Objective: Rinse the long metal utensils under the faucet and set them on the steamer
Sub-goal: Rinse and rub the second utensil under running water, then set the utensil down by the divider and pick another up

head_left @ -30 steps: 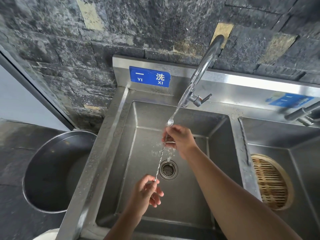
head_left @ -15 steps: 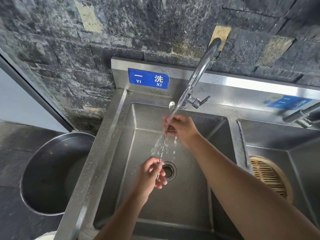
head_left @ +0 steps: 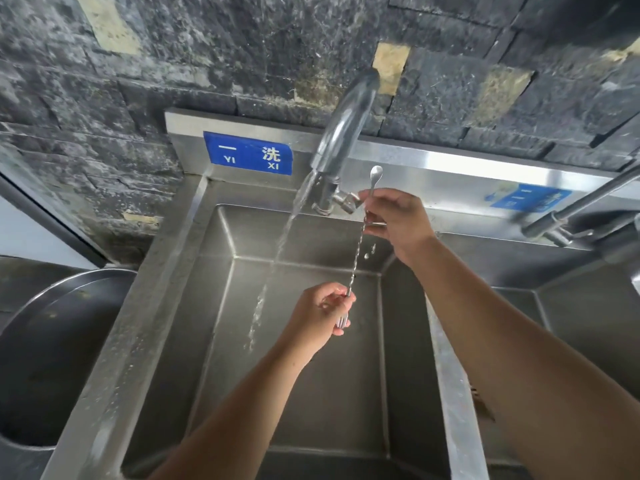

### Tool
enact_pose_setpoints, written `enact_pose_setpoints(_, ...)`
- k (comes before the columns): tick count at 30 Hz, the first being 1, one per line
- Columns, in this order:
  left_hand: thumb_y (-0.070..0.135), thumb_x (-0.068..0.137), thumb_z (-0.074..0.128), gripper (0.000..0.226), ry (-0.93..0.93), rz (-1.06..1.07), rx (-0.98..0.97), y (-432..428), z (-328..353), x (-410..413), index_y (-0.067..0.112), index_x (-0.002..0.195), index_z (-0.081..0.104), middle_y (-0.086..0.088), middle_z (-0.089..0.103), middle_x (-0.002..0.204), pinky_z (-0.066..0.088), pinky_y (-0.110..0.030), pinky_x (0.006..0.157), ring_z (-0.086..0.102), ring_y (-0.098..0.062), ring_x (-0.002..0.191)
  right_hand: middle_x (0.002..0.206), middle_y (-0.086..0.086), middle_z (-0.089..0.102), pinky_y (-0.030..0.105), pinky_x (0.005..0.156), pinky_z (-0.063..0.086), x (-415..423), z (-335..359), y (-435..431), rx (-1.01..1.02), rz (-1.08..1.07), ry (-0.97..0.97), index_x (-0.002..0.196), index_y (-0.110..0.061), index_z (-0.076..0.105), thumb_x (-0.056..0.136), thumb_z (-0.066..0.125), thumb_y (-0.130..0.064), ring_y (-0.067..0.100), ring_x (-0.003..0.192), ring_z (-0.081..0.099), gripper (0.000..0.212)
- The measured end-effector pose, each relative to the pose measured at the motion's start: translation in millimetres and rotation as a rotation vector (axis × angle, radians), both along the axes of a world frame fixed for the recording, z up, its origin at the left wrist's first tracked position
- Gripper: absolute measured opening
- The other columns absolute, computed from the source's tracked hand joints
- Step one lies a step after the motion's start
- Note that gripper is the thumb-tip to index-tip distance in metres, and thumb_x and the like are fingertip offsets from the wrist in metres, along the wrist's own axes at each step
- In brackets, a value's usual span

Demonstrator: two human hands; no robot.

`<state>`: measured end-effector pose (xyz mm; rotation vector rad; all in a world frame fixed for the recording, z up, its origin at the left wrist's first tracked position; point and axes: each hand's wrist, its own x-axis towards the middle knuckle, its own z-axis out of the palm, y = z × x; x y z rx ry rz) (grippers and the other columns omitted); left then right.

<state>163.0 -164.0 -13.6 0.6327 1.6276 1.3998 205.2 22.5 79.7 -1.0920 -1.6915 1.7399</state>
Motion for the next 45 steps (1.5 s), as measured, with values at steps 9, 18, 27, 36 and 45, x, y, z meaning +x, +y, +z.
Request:
enact_pose_setpoints(9,0.016,0.088,0.070,0.011,0.174,-0.063,-0.103,83,-14,88,0.006,0.093,0.072,-0.005,0.066,0.076,0.057,-0.033,0.058,0.060,-0.013,0.066,0.070,0.006,0.065,0.023,0.049,0.051,78,-38,95,-0.046,-0.077,-0.096,0.092,-0.012,0.061,0.091,0.069,-0.012,0.013,0.051,0.056,0.008)
enact_pose_setpoints(18,0.019,0.090,0.069,0.018,0.128,0.009,-0.199,131,-41,152,0.004,0.101,0.071,-0.005,0.067,0.077,0.057,-0.025,0.052,0.059,-0.012,0.057,0.073,0.014,0.069,0.029,0.053,0.051,112,-78,184,0.084,0.070,-0.295,0.104,-0.012,0.059,0.090,0.064,-0.001,0.011,0.044,0.055,0.019)
enact_pose_setpoints(27,0.016,0.085,0.071,0.008,0.297,0.061,-0.318,156,-62,165,0.011,0.091,0.070,0.000,0.069,0.078,0.057,-0.028,0.064,0.062,-0.008,0.064,0.085,0.006,0.069,0.025,0.063,0.042,98,-124,224,0.506,0.337,-0.476,0.085,-0.012,0.072,0.081,0.069,-0.011,0.017,0.075,0.061,0.004)
enact_pose_setpoints(36,0.018,0.089,0.066,0.008,0.622,0.065,-0.387,170,-78,171,0.012,0.096,0.065,0.004,0.063,0.082,0.038,-0.004,0.060,0.054,0.002,0.066,0.123,0.009,0.051,0.035,0.106,0.038,85,-158,252,0.683,0.426,-0.611,0.086,-0.018,0.073,0.079,0.076,-0.019,0.027,0.123,0.045,0.008)
enact_pose_setpoints(45,0.021,0.088,0.068,0.008,0.627,-0.019,-0.491,177,-72,162,0.013,0.089,0.067,0.005,0.066,0.076,0.038,-0.012,0.058,0.058,-0.006,0.065,0.126,0.001,0.048,0.029,0.102,0.033,86,-172,247,0.742,0.405,-0.567,0.082,-0.022,0.069,0.078,0.073,-0.019,0.024,0.123,0.040,0.006)
